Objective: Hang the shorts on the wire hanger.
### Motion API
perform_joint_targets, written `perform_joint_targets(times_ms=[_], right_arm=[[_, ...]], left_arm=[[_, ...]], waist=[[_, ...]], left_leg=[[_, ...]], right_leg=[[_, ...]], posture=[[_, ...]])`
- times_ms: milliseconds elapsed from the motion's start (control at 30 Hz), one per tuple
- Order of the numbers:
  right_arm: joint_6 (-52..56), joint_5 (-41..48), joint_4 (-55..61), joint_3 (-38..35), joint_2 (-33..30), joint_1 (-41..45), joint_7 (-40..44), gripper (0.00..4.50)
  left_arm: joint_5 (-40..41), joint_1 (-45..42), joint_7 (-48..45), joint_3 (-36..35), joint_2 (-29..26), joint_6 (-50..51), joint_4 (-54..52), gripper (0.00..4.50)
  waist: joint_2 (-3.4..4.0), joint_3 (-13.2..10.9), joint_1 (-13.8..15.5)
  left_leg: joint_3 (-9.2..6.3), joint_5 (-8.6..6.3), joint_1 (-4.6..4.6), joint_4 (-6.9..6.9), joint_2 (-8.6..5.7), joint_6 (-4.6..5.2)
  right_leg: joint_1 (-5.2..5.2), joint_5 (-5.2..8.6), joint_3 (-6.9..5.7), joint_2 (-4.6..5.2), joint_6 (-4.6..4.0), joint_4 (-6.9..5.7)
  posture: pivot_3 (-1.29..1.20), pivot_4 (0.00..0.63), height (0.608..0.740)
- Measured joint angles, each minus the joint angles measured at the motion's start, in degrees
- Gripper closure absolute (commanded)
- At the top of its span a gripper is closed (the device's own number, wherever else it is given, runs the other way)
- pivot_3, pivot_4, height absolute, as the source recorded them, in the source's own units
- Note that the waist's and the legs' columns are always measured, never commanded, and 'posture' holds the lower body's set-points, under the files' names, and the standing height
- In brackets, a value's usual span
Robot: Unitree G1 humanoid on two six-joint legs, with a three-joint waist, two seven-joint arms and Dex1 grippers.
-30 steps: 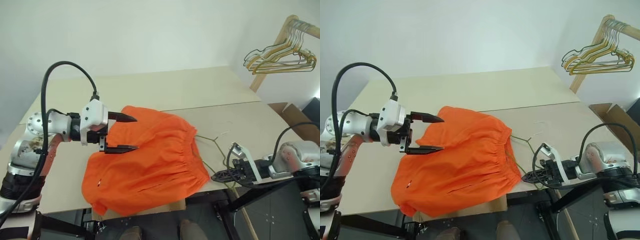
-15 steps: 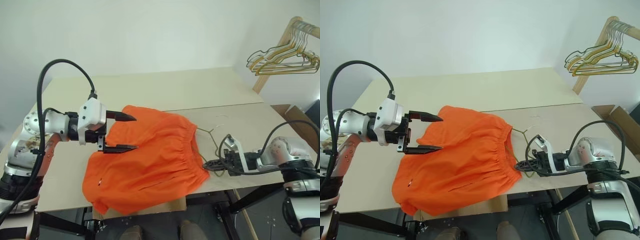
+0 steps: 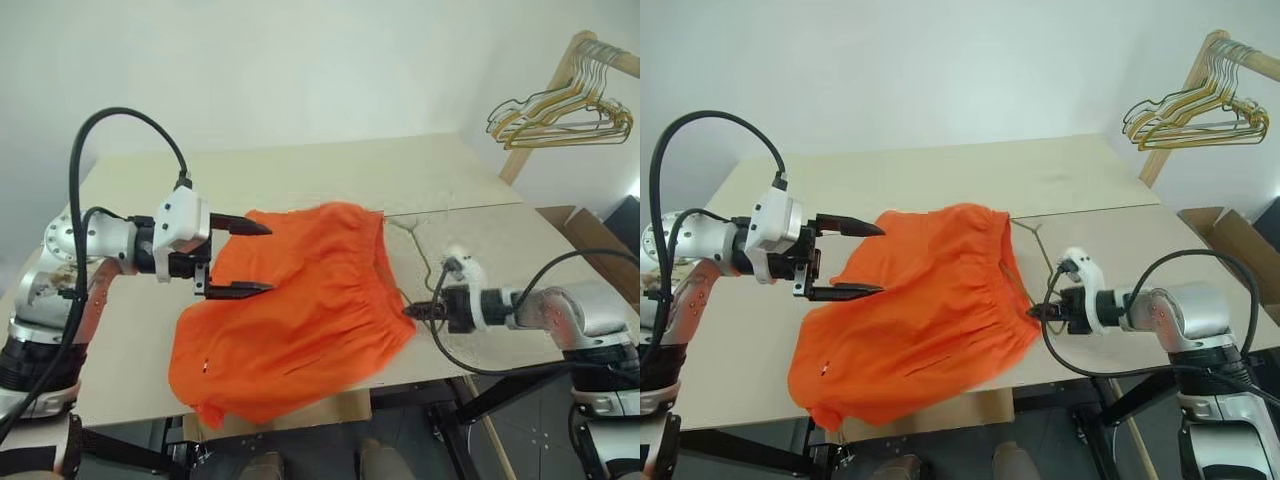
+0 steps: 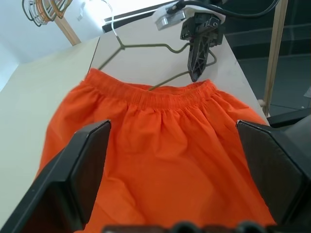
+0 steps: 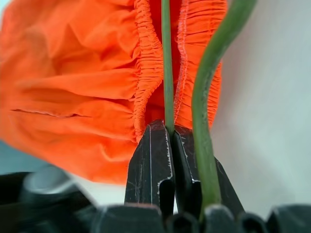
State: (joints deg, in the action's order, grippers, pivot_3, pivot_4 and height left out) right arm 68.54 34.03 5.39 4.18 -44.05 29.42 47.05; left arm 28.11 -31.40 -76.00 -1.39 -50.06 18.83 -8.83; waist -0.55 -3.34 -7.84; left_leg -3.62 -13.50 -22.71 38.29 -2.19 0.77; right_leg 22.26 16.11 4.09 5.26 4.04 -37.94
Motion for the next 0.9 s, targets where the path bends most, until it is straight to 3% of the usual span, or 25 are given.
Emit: perform_joint_targets(times_ms=[200,467,900], right_arm=[[-9.7,-9.8,4.8,9.5,-2.8,7.1,-0.1,4.5],[-15.3,-15.6,8.9,17.3,-7.8,13.5,8.5,4.5],[-15.7,-19.7,9.6,22.1,-7.6,19.4,16.6,4.5]], left_arm=[[-3.5,-8.0,-3.8,2.2,0.3,-4.9,9.0,0.03],[-8.8,-18.6,-10.3,5.0,1.1,-13.2,22.4,0.03],[-21.7,-31.0,-16.1,17.4,10.2,-31.3,46.1,0.03]], waist=[[0.0,0.0,-1.3],[0.02,0.0,-3.9],[0.0,0.1,-7.4]], left_leg=[[-0.04,0.01,-0.09,0.0,-0.05,-0.02],[-0.12,0.02,-0.12,0.04,-0.07,-0.03],[-0.25,0.03,-0.2,0.12,-0.16,-0.03]], right_leg=[[0.08,0.0,-0.04,0.04,-0.01,0.03],[0.08,0.0,-0.1,0.09,0.0,0.01],[0.11,0.01,-0.15,0.17,0.02,-0.08]], posture=[[-0.21,0.0,0.74],[-0.23,0.0,0.74],[-0.27,0.0,0.74]])
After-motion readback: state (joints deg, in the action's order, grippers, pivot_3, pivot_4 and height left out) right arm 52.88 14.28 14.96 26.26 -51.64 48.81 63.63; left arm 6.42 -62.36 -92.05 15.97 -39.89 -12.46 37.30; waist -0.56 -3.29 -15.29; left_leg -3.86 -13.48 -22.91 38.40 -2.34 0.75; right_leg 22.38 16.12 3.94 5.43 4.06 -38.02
